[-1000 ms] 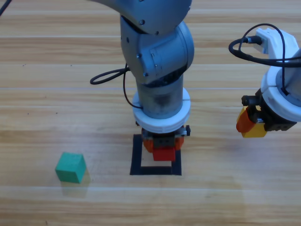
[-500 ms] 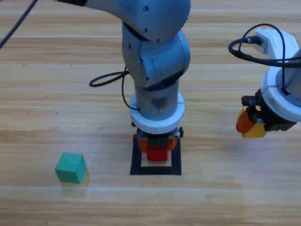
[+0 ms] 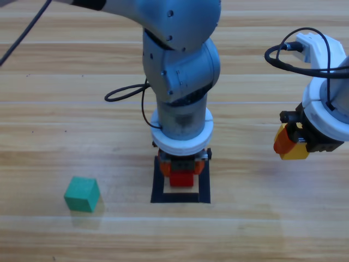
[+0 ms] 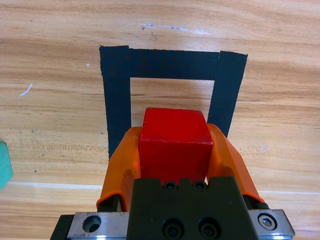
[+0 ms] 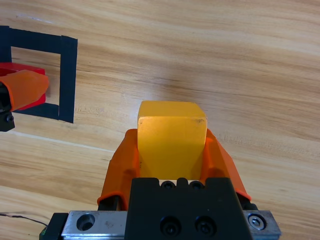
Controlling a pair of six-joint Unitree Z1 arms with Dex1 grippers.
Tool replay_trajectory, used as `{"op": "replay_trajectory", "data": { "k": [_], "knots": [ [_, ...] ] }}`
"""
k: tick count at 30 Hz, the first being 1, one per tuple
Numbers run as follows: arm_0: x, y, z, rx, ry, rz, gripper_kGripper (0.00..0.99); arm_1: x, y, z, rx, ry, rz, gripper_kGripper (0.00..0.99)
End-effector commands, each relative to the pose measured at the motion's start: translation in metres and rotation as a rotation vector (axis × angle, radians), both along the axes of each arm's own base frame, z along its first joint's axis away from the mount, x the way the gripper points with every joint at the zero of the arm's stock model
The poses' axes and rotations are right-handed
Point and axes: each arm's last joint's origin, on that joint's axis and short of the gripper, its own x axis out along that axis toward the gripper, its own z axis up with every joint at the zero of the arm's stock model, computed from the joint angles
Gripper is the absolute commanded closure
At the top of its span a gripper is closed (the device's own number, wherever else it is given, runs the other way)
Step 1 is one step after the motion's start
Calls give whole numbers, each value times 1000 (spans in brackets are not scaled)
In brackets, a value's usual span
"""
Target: Stack the blocks in the rectangular block: red at the bottom, yellow in the middle, green on top
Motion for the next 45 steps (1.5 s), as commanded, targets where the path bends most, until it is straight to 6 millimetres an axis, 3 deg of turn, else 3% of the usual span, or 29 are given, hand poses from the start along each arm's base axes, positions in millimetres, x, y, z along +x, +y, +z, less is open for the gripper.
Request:
{"op": "replay_trajectory", "data": {
  "k": [1, 13, 14, 17, 20, 21, 23, 26, 29, 31, 34, 36, 38, 41, 45],
  "knots": [
    [13, -2, -34, 43, 21, 13, 926, 5, 3, -16, -38, 54, 10, 990],
    [13, -2, -37, 48, 25, 13, 892, 5, 4, -16, -40, 55, 11, 990],
    [13, -2, -37, 49, 26, 14, 852, 5, 4, -17, -41, 56, 11, 990],
    [12, -2, -33, 39, 19, 22, 577, 5, 4, -17, -40, 57, 12, 990],
    [12, -2, -30, 33, 14, 45, 177, 5, 4, -17, -40, 57, 12, 990],
    [11, -1, -29, 33, 14, 50, 94, 5, 4, -17, -39, 58, 12, 990],
    [9, 1, -24, 29, 12, 51, 11, 5, 4, -17, -39, 58, 12, 990],
    [7, 4, -14, 14, -2, 51, 11, 6, 5, -17, -38, 59, 12, 990],
    [5, 8, 13, -20, -45, 49, 13, 7, 6, -14, -28, 59, 5, 990],
    [2, 13, 44, -53, -93, 35, 13, 8, 8, -12, -32, 65, -4, 990],
    [-8, 30, 117, -109, -189, -3, 17, 8, 16, -10, -51, 74, -33, 990],
    [-21, 54, 163, -143, -258, -23, 19, 8, 25, -8, -68, 93, -54, 990],
    [-38, 85, 195, -166, -300, -59, 19, 10, 37, -8, -81, 114, -77, 990],
    [-64, 123, 207, -145, -308, -106, 17, 10, 58, 0, -86, 132, -109, 990],
    [-86, 149, 194, -82, -268, -148, 17, 4, 88, 8, -57, 131, -123, 990]
  ]
}}
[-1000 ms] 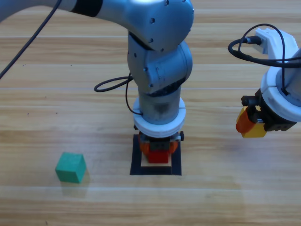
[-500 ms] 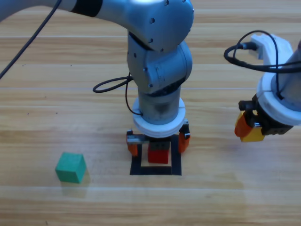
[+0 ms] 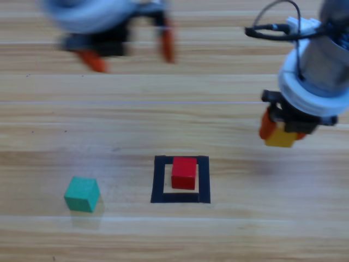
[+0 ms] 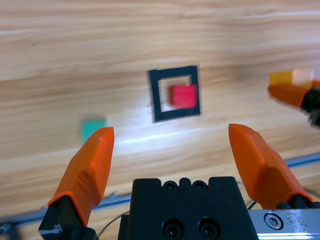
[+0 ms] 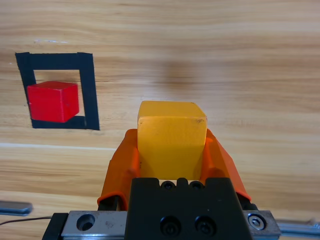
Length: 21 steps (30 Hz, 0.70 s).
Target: Stack the blocks in the rectangular block: red at the bottom, yellow in the middle, green on top
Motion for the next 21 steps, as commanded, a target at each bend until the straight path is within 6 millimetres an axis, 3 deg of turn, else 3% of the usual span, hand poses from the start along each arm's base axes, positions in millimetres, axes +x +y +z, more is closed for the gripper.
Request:
{"op": "replay_trajectory", "data": {
  "k": [1, 6, 12, 16, 21],
  "knots": [
    [-22, 41, -19, 108, 47, -7, 17, -18, 61, -15, -28, 46, 41, 990],
    [-27, 48, -49, 189, 116, -9, 17, -27, 99, -24, -49, 52, 80, 990],
    [-22, 50, -78, 230, 182, -2, 17, -33, 127, -49, -91, 36, 79, 990],
    [-22, 53, -88, 224, 201, 2, 17, -32, 141, -61, -100, 27, 84, 990],
    [-25, 55, -99, 226, 213, 8, 17, -30, 149, -71, -105, 24, 77, 923]
  ]
}}
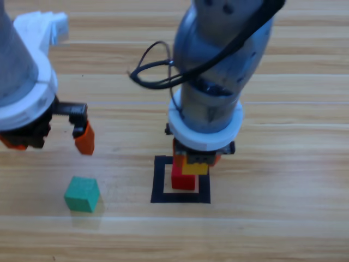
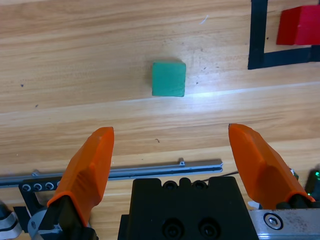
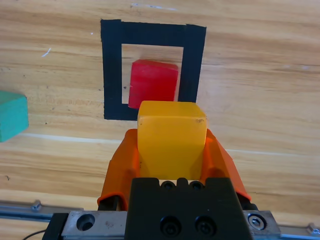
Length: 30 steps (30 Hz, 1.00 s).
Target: Stack the blocks in the rectangular block: red at the bottom, yellow in the middle, green on top
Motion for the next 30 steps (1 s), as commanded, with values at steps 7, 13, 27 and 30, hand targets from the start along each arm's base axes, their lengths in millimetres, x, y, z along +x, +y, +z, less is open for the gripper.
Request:
{"op": "replay_trajectory", "data": {
  "k": [7, 13, 27, 30],
  "knots": [
    [8, 4, -17, 17, 26, 27, 17, -3, 24, -44, -82, -7, -7, 923],
    [8, 5, -23, 12, 25, 26, 19, -3, 25, -49, -92, -13, -18, 923],
    [13, 9, -28, 9, 21, 32, 19, 1, 27, -56, -110, -36, -39, 924],
    [14, 11, -29, 11, 24, 35, 19, 1, 27, -56, -110, -36, -39, 924]
  ]
}}
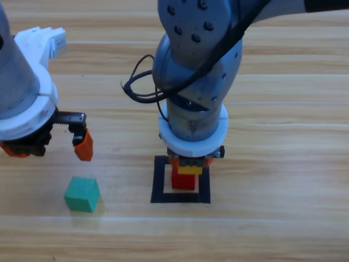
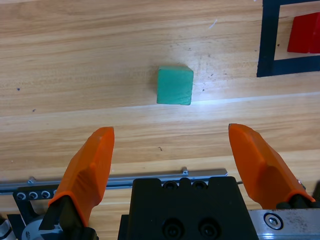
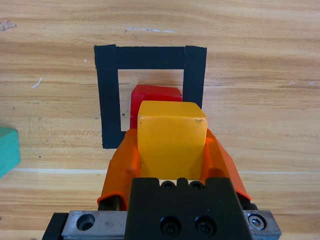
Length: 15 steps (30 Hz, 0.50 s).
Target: Stack the blocks in the rectangular block: red at the bottom, yellow in the middle, green on top
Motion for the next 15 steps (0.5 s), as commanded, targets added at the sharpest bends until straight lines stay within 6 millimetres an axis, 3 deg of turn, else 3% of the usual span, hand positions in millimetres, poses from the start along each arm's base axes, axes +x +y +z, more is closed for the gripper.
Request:
{"op": "replay_trajectory", "data": {
  "k": [1, 15],
  "knots": [
    [9, 6, -12, 13, 26, 15, 19, -6, 11, -31, -65, 13, 9, 923],
    [17, 16, -25, 4, 34, 22, 22, -5, 14, -33, -60, 12, 6, 923]
  ]
}}
